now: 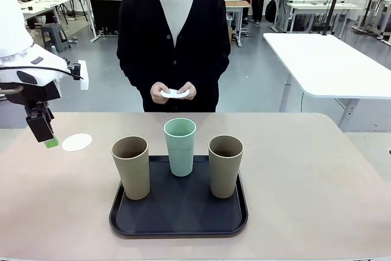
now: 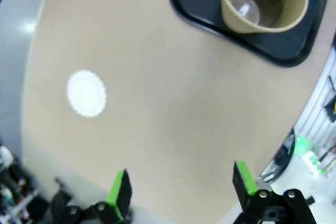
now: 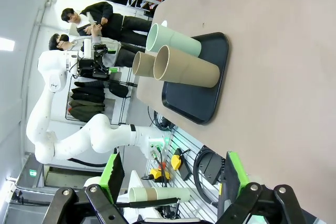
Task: Place coasters on the table and set cups on them.
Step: Pick up one Reusable plastic cup and place it on a coaster set by the human.
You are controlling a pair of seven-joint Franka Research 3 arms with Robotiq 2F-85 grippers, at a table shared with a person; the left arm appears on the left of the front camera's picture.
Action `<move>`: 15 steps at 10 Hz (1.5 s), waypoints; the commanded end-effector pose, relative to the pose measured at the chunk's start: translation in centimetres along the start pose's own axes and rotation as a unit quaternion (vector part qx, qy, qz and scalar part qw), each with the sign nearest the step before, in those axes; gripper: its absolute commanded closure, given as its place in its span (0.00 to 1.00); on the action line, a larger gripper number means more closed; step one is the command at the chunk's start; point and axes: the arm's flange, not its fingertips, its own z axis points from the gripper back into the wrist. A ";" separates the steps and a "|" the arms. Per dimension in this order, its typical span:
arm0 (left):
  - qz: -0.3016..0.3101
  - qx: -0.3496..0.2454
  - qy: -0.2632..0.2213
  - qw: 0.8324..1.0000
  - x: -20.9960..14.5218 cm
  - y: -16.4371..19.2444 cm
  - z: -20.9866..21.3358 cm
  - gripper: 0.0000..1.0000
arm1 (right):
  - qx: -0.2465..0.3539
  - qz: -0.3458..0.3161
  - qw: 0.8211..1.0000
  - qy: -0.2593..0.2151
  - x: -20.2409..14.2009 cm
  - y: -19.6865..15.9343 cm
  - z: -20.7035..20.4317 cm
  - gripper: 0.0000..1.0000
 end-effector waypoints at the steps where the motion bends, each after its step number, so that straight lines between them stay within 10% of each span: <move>1: 0.003 0.000 0.001 1.000 -0.2 0.2 0.0 0.00 | 0.002 0.001 1.000 -0.004 0.1 -0.1 0.0 0.00; 5: -0.173 -0.122 -0.299 0.931 -4.3 4.2 -3.9 0.00 | 0.002 0.001 1.000 -0.004 0.1 -0.1 0.0 0.00; 8: -0.209 -0.193 -0.418 0.863 -5.2 6.2 -7.0 0.00 | 0.002 0.001 1.000 -0.004 0.1 -0.1 0.0 0.00; 15: -0.180 -0.196 -0.438 0.859 -5.7 8.9 -14.0 0.00 | 0.002 0.001 1.000 -0.004 0.1 -0.1 0.0 0.00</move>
